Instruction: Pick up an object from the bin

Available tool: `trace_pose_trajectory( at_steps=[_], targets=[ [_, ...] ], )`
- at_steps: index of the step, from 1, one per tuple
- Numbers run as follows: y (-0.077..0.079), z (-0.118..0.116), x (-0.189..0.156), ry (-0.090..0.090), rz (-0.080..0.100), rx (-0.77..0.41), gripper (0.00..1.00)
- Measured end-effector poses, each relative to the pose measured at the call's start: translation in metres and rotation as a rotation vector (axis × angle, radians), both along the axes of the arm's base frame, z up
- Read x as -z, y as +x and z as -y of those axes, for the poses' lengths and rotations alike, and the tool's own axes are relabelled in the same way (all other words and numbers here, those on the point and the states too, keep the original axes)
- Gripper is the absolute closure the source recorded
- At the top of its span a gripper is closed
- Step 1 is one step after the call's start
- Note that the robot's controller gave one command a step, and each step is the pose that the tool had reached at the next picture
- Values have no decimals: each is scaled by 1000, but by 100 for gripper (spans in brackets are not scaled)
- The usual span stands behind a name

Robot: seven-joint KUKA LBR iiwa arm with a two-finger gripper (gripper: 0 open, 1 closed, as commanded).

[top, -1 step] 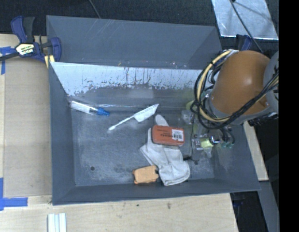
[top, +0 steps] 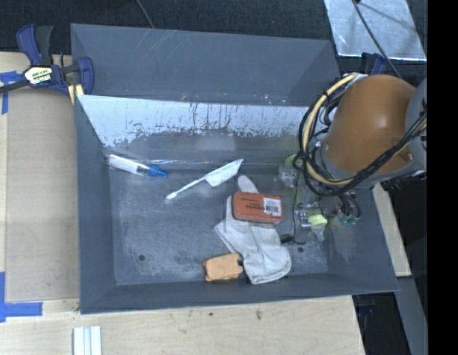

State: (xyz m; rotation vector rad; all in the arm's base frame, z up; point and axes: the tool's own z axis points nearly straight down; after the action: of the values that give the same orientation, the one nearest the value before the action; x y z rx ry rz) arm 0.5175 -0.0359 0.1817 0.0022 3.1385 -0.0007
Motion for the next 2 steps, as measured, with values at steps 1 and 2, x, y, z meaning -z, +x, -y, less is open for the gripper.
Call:
trace_pose_trajectory(
  at_steps=[1, 2],
  targets=[
    [51, -1, 39, -1, 9, -62, 0],
    [65, -24, 86, -1, 2, -253, 0]
  ],
)
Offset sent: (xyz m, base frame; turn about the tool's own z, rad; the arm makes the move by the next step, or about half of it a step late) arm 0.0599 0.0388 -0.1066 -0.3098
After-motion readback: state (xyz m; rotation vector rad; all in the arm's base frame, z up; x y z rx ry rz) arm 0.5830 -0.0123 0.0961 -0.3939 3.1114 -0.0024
